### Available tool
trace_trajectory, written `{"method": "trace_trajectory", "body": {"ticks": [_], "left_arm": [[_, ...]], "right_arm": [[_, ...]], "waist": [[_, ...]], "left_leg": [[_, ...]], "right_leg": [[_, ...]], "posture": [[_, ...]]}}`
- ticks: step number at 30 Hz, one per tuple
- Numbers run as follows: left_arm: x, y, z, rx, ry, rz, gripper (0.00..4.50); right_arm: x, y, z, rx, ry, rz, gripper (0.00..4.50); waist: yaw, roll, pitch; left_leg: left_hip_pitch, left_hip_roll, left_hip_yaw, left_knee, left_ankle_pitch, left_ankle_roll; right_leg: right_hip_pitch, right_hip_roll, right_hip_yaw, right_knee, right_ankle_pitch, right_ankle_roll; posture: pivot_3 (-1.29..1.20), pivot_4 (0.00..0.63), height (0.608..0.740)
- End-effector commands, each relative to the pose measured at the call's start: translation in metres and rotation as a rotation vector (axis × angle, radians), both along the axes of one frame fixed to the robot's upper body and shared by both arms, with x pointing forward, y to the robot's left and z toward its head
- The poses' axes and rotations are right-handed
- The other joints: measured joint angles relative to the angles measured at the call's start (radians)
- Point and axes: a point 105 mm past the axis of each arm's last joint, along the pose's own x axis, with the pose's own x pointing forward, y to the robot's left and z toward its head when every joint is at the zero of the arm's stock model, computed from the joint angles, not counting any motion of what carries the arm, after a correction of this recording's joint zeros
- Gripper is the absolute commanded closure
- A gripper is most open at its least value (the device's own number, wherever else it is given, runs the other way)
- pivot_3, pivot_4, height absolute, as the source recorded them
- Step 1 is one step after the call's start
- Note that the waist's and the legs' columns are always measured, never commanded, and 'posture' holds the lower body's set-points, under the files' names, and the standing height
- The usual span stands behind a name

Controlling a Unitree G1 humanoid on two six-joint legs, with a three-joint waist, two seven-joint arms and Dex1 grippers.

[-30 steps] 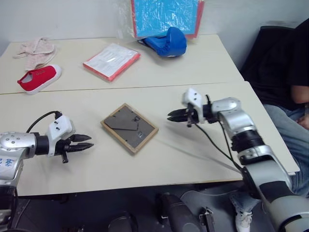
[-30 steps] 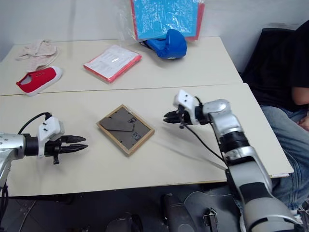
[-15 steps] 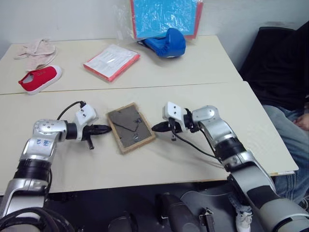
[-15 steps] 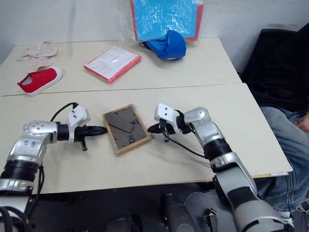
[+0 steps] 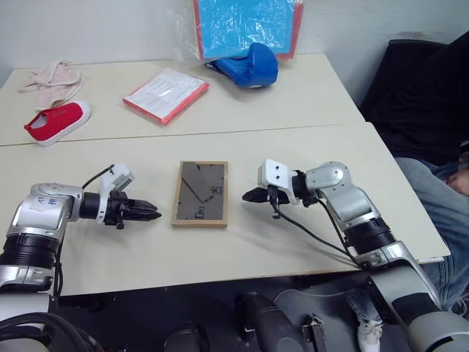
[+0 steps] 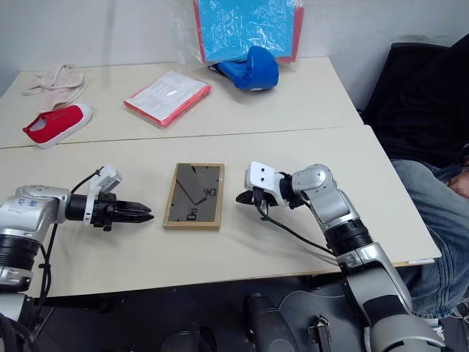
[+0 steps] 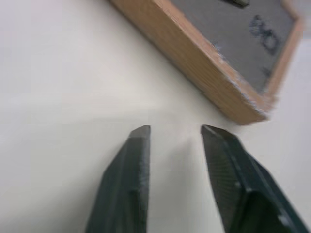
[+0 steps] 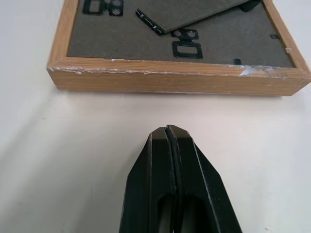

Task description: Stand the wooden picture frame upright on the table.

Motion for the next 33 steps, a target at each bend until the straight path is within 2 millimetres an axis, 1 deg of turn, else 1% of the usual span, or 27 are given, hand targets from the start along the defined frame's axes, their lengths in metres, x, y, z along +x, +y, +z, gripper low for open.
{"method": "trace_trajectory", "body": {"ticks": [1, 2, 3, 4, 5, 6, 8, 11, 15, 17, 18, 21, 25, 28, 30, 31, 33], "left_arm": [[0.0, -0.013, 0.004, -0.171, 0.162, 0.073, 1.91], [0.0, -0.017, 0.003, -0.196, 0.197, 0.079, 1.47], [-0.002, -0.02, -0.001, -0.192, 0.228, 0.076, 1.42], [-0.005, -0.024, -0.007, -0.178, 0.262, 0.074, 1.2], [-0.007, -0.027, -0.013, -0.159, 0.294, 0.071, 0.86], [-0.01, -0.032, -0.019, -0.153, 0.325, 0.058, 0.66], [-0.012, -0.041, -0.025, -0.157, 0.359, 0.045, 0.01], [-0.013, -0.059, -0.032, -0.176, 0.393, 0.016, 0.01], [-0.012, -0.081, -0.041, -0.194, 0.416, -0.026, 0.01], [-0.007, -0.093, -0.037, -0.231, 0.416, -0.029, 0.01], [-0.004, -0.095, -0.034, -0.246, 0.413, -0.028, 0.01], [0.004, -0.099, -0.023, -0.298, 0.391, -0.011, 0.62], [0.012, -0.091, -0.009, -0.333, 0.346, 0.013, 1.91], [0.013, -0.085, 0.006, -0.376, 0.319, 0.008, 2.83], [0.011, -0.082, 0.016, -0.389, 0.289, -0.012, 3.35], [0.009, -0.082, 0.023, -0.399, 0.266, -0.025, 3.44], [0.006, -0.083, 0.036, -0.422, 0.226, -0.057, 3.44]], "right_arm": [[0.0, 0.008, -0.001, -0.052, -0.115, 0.034, 4.5], [-0.001, 0.009, -0.003, -0.077, -0.149, 0.047, 4.5], [-0.001, 0.01, -0.005, -0.099, -0.176, 0.06, 4.5], [-0.002, 0.011, -0.007, -0.112, -0.193, 0.069, 4.5], [-0.003, 0.014, -0.007, -0.111, -0.2, 0.076, 4.5], [-0.003, 0.017, -0.006, -0.103, -0.201, 0.079, 4.5], [-0.004, 0.022, -0.005, -0.092, -0.203, 0.081, 4.5], [-0.004, 0.028, -0.007, -0.088, -0.212, 0.084, 4.5], [-0.004, 0.031, -0.01, -0.087, -0.215, 0.081, 4.5], [-0.005, 0.031, -0.011, -0.087, -0.213, 0.079, 4.5], [-0.005, 0.031, -0.012, -0.088, -0.213, 0.078, 4.5], [-0.005, 0.029, -0.011, -0.087, -0.214, 0.075, 4.5], [-0.005, 0.024, -0.012, -0.091, -0.217, 0.063, 4.5], [-0.006, 0.018, -0.012, -0.082, -0.216, 0.047, 4.5], [-0.008, 0.013, -0.008, -0.062, -0.21, 0.029, 4.5], [-0.009, 0.009, -0.005, -0.045, -0.204, 0.017, 4.5], [-0.013, 0.004, 0.009, 0.028, -0.149, -0.018, 4.5]], "waist": [[0.002, 0.0, 0.0], [0.004, -0.001, 0.0], [0.004, -0.001, 0.0], [0.004, -0.001, 0.0], [0.004, -0.001, -0.001], [0.004, -0.001, -0.001], [0.006, 0.0, -0.001], [0.016, 0.001, -0.003], [0.037, 0.002, -0.006], [0.053, 0.004, -0.008], [0.058, 0.004, -0.008], [0.062, 0.004, -0.008], [0.054, 0.003, -0.009], [0.051, 0.003, -0.009], [0.049, 0.003, -0.008], [0.046, 0.003, -0.008], [0.044, 0.003, -0.008]], "left_leg": [[0.0, 0.0, 0.0, 0.0, 0.0, 0.0], [0.0, 0.0, 0.0, 0.001, 0.0, 0.0], [0.0, 0.0, -0.001, 0.001, 0.0, 0.0], [-0.001, 0.0, -0.001, 0.001, 0.0, 0.0], [0.0, 0.0, -0.001, 0.001, 0.0, 0.0], [0.0, 0.0, -0.001, 0.001, 0.0, 0.0], [0.001, 0.0, -0.001, 0.001, 0.0, 0.0], [0.003, 0.0, -0.001, 0.002, 0.0, 0.0], [0.003, -0.001, -0.002, 0.003, 0.0, 0.0], [0.003, -0.001, -0.002, 0.003, -0.001, 0.001], [0.003, -0.001, -0.002, 0.003, -0.001, 0.002], [0.002, -0.001, -0.002, 0.005, -0.002, 0.003], [0.001, -0.001, -0.002, 0.005, -0.003, 0.003], [0.001, -0.001, -0.002, 0.005, -0.003, 0.003], [0.001, -0.001, -0.002, 0.005, -0.003, 0.002], [0.001, -0.001, -0.002, 0.005, -0.003, 0.002], [0.0, -0.001, -0.002, 0.005, -0.002, 0.002]], "right_leg": [[0.0, 0.0, 0.0, 0.0, 0.0, 0.0], [0.0, 0.0, 0.0, 0.0, 0.0, 0.0], [0.0, 0.0, 0.0, 0.0, 0.0, 0.0], [0.0, 0.0, 0.0, 0.0, 0.0, 0.0], [0.0, 0.0, 0.0, 0.0, 0.0, 0.0], [0.0, 0.0, 0.0, 0.0, 0.0, 0.0], [0.002, 0.0, 0.0, 0.0, 0.0, 0.0], [0.004, 0.0, 0.0, 0.0, 0.0, 0.0], [0.004, 0.0, 0.0, 0.0, 0.0, 0.0], [0.005, -0.001, 0.0, 0.0, 0.0, 0.001], [0.005, -0.001, 0.0, -0.001, 0.0, 0.001], [0.006, -0.001, 0.0, -0.001, 0.0, 0.002], [0.004, -0.001, 0.0, -0.001, 0.0, 0.002], [0.003, -0.001, 0.0, 0.0, 0.0, 0.002], [0.003, -0.001, 0.0, 0.0, 0.0, 0.002], [0.003, -0.001, 0.0, 0.0, 0.0, 0.002], [0.002, -0.001, 0.0, 0.001, 0.0, 0.002]], "posture": [[0.0, 0.15, 0.74], [0.0, 0.15, 0.74], [0.0, 0.15, 0.74], [0.0, 0.15, 0.74], [0.0, 0.15, 0.74], [0.0, 0.15, 0.74], [0.0, 0.15, 0.74], [0.0, 0.15, 0.74], [0.0, 0.15, 0.74], [0.0, 0.15, 0.74], [0.0, 0.15, 0.74], [0.0, 0.15, 0.74], [0.0, 0.15, 0.74], [0.0, 0.15, 0.74], [0.0, 0.15, 0.74], [0.0, 0.15, 0.74], [0.0, 0.15, 0.74]]}}
